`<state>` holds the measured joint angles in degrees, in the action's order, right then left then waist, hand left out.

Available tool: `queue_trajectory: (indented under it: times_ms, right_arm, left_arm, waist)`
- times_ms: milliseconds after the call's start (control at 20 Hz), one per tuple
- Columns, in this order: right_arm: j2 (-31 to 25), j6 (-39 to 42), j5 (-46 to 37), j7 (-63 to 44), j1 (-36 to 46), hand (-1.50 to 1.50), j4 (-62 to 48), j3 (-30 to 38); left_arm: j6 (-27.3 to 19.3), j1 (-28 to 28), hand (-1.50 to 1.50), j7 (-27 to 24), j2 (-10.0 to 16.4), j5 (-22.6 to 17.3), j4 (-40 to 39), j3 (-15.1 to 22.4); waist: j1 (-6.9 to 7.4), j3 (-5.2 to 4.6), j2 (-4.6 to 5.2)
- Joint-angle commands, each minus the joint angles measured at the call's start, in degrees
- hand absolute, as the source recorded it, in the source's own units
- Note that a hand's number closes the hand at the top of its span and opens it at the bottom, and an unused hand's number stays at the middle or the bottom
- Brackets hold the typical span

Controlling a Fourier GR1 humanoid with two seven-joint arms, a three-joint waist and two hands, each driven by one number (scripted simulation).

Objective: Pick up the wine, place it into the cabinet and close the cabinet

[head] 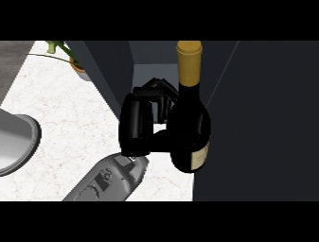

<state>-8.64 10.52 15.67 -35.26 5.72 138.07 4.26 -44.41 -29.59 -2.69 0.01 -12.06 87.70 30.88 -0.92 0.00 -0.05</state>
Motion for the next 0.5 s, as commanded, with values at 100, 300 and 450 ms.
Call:
queue_trajectory:
  times_ms: [100,300,450]
  right_arm:
    - [0.97,-1.37,4.93,-4.28,-2.99,-1.50,9.41,-1.11]
    - [0.49,0.16,5.32,-1.09,-3.50,-1.50,7.44,1.29]
    - [0.83,0.23,5.02,-0.70,-3.36,-1.50,6.45,0.97]
  left_arm:
    - [2.55,-0.84,1.50,-6.76,-0.01,-5.34,-6.82,-2.93]
    - [0.10,-2.34,1.50,-9.61,-0.01,-3.11,-13.02,-1.23]
    - [2.03,1.72,1.50,-11.82,-0.01,-2.54,-13.36,0.14]
  waist:
    - [-0.05,-0.02,0.04]
    - [-0.28,0.02,0.05]
    - [0.19,0.01,0.02]
